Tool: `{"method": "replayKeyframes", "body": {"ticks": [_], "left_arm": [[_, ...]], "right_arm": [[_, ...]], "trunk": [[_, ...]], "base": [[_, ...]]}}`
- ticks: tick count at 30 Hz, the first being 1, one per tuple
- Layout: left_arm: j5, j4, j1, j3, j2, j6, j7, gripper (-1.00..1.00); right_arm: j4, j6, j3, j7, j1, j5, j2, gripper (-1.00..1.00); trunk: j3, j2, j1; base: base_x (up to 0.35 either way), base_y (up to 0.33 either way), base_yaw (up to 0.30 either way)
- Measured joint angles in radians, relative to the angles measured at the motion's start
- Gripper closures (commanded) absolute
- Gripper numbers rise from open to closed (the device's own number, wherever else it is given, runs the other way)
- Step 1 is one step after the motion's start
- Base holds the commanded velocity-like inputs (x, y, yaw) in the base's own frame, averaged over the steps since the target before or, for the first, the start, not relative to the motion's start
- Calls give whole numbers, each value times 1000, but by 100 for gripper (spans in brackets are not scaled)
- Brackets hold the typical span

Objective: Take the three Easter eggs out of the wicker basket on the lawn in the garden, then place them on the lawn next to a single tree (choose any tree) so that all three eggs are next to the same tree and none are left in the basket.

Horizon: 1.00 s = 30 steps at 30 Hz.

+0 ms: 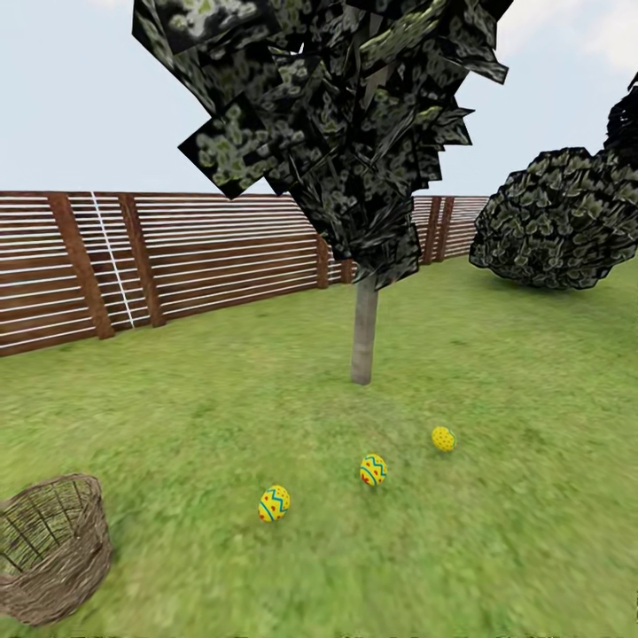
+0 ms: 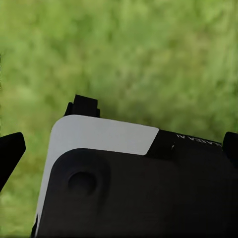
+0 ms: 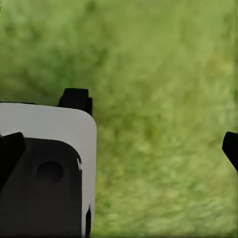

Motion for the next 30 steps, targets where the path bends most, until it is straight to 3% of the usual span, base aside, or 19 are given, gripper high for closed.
{"method": "replayKeyframes", "body": {"ticks": [11,19,25,30], "left_arm": [[1,1,0,1,-7,0,-1,-100],[2,1,15,1,-5,4,9,-100],[3,1,80,1,-2,0,9,-100],[5,-1,93,6,11,-1,7,-100]], "right_arm": [[2,-2,-1,-1,2,0,9,-100],[2,-2,-1,-2,49,0,6,-100],[2,-2,-1,-3,71,0,5,-100],[2,-1,-1,-1,73,-1,4,-100]], "trunk": [[16,77,-42],[28,133,-73],[37,175,-96],[44,210,-115]], "base": [[0,0,0],[0,0,0],[0,0,0],[0,0,0]]}}
